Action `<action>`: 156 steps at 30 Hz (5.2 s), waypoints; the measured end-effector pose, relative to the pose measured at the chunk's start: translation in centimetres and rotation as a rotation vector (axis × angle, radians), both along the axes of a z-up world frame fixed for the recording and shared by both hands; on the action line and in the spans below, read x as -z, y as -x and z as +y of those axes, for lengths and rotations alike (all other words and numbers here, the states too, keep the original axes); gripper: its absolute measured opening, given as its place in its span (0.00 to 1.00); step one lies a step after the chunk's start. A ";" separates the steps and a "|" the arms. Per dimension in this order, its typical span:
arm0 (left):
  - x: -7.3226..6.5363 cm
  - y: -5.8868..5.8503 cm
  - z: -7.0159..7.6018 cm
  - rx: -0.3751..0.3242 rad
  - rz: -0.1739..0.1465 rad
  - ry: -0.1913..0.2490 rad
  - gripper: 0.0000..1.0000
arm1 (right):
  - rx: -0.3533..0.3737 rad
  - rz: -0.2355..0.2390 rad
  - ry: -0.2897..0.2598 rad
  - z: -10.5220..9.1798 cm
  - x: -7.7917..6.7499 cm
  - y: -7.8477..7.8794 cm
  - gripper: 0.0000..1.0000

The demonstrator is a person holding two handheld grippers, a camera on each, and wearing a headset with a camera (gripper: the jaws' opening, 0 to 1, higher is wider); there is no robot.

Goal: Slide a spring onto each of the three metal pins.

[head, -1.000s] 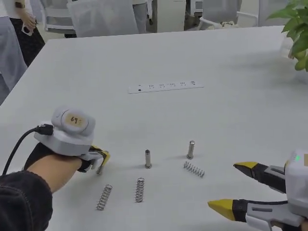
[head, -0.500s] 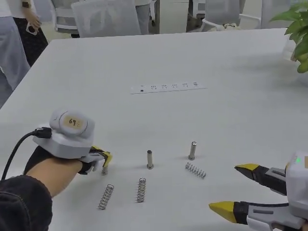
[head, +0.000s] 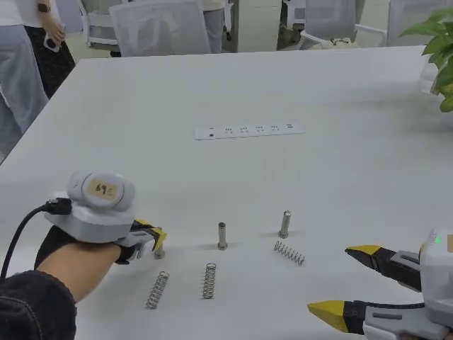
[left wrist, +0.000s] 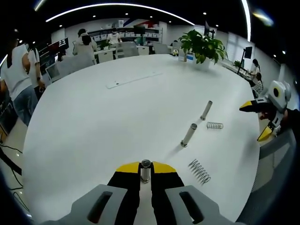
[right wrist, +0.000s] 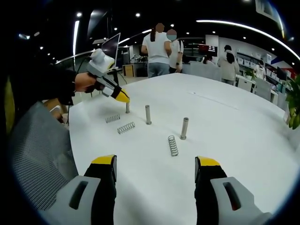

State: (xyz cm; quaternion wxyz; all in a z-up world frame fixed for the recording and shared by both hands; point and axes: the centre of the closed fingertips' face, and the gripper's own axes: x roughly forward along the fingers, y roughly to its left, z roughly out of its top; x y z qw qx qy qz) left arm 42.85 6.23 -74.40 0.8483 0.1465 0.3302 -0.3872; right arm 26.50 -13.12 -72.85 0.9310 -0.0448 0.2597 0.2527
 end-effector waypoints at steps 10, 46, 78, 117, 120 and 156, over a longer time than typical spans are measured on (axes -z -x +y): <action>0.0 0.2 0.2 -0.022 0.001 0.033 0.00 | -0.003 0.000 0.003 0.1 0.0 0.0 0.66; 0.4 0.5 0.1 -0.007 -0.019 0.038 0.06 | -0.003 0.010 0.006 0.2 0.3 0.1 0.66; 1.4 2.6 1.9 -0.029 0.011 0.046 0.12 | -0.011 0.009 0.008 0.4 0.3 0.0 0.66; 4.6 7.8 3.2 0.051 0.083 -0.050 0.09 | -0.011 -0.002 0.005 0.5 -0.2 0.0 0.66; 4.7 7.8 3.6 0.047 0.080 -0.051 0.08 | -0.011 -0.002 0.005 0.5 -0.2 0.0 0.66; 3.3 7.7 3.4 0.112 0.038 -0.003 0.02 | -0.005 -0.010 0.007 0.5 -0.7 -0.1 0.65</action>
